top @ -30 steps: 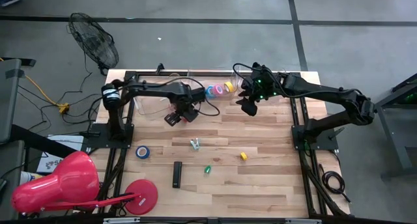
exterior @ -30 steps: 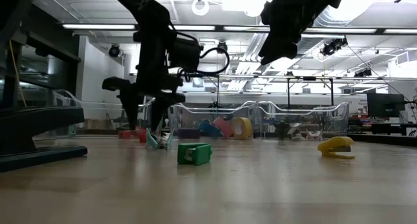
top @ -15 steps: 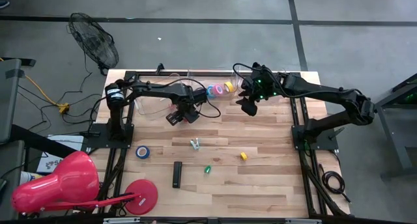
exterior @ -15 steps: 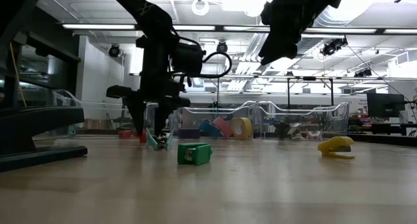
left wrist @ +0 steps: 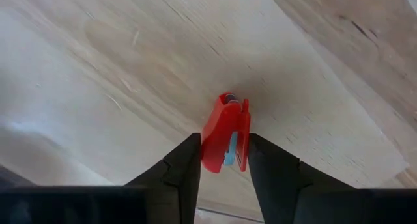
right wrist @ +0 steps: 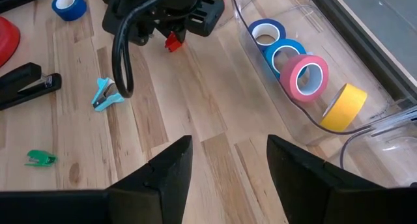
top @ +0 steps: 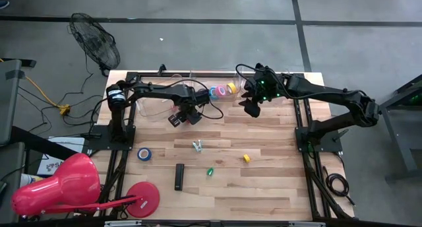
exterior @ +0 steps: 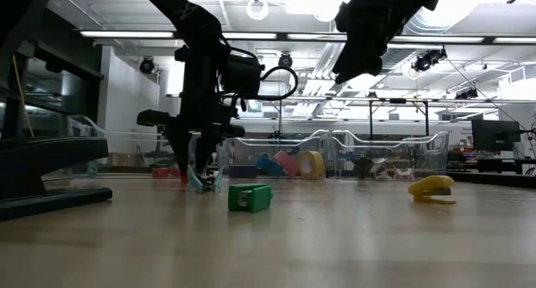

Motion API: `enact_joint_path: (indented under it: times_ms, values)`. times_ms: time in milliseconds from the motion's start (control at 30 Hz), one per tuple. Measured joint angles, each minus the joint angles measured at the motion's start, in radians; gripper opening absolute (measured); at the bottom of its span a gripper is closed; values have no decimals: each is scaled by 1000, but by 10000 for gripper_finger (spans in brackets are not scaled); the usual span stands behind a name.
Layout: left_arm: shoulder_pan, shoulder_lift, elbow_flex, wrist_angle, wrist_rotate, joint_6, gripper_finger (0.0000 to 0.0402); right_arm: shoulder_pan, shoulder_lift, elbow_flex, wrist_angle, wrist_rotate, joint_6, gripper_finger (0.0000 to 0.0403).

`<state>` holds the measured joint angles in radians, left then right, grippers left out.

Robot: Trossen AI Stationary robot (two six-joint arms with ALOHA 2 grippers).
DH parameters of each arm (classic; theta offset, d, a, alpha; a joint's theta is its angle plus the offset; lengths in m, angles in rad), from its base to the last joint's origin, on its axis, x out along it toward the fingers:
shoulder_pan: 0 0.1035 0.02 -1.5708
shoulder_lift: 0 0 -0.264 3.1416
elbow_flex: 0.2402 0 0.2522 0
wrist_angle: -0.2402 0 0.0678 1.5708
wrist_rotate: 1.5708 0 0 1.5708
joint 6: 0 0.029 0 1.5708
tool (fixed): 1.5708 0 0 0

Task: Pick and place Stapler, Stapler remover, tape
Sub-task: Put the red stapler into the left transparent bin

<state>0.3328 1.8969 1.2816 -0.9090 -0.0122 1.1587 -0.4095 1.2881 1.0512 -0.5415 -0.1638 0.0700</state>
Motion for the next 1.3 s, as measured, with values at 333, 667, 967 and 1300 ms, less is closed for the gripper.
enact_joint_path:
  times_ms: [333,667,967,1300]
  values:
    - [0,0,0,2,28,-2,119,0,0,0,0,0,-3,188]
    - [0,53,5,16,18,-54,137,0,0,0,-1,-1,-10,188]
    - [0,60,4,15,-3,-112,68,0,0,0,-5,0,-11,188]
    - [-1,8,-8,-74,53,-498,55,0,0,0,-6,0,-11,188]
